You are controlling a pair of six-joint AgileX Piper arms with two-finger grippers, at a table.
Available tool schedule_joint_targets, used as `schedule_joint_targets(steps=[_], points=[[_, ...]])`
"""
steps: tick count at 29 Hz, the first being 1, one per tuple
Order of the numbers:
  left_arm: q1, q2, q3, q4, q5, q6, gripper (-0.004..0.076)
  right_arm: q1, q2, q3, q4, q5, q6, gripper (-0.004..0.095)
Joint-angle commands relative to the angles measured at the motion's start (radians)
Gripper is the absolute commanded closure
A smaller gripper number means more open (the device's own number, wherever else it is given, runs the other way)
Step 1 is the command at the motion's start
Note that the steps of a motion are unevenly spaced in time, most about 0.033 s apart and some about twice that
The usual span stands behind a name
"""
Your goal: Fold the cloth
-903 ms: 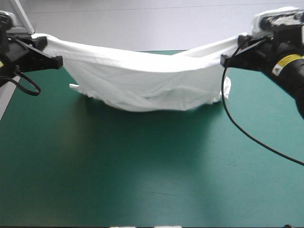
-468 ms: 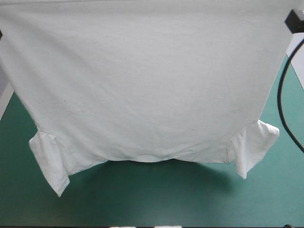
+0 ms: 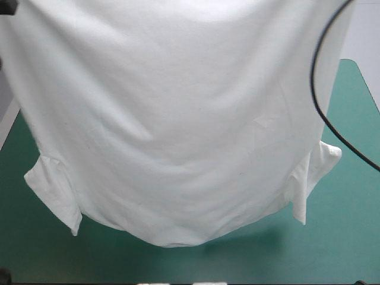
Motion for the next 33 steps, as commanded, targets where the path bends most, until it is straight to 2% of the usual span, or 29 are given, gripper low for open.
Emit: schedule_joint_targets(steps=[1, 4, 7, 13, 20, 27, 31, 33], points=[[-0.002, 0.107, -0.030, -0.065, -0.120, -0.010, 0.0733, -0.002, 0.089, -0.025, -0.052, -0.170, 0.067, 0.0927], [0.000, 0.204, -0.124, -0.105, -0.145, -0.002, 0.0733, -0.019, 0.180, -0.071, -0.113, -0.233, 0.155, 0.0927], [0.000, 0.282, -0.250, -0.107, -0.127, 0.000, 0.0733, -0.022, 0.247, -0.168, -0.112, -0.231, 0.157, 0.0927], [0.000, 0.296, -0.307, -0.097, -0.111, 0.028, 0.0733, -0.022, 0.289, -0.337, -0.086, -0.162, 0.124, 0.0927], [0.000, 0.304, -0.302, -0.102, -0.077, 0.032, 0.0733, -0.022, 0.294, -0.365, -0.086, -0.034, 0.124, 0.0927], [0.000, 0.309, -0.166, -0.119, 0.050, 0.032, 0.0733, -0.022, 0.380, -0.299, -0.092, 0.307, 0.124, 0.0927], [0.000, 0.350, 0.001, -0.171, 0.126, 0.030, 0.0733, -0.029, 0.467, -0.192, -0.092, 0.392, 0.148, 0.0927], [0.000, 0.394, 0.154, -0.243, 0.118, 0.030, 0.0733, -0.036, 0.540, -0.094, -0.085, 0.403, 0.207, 0.0927]])
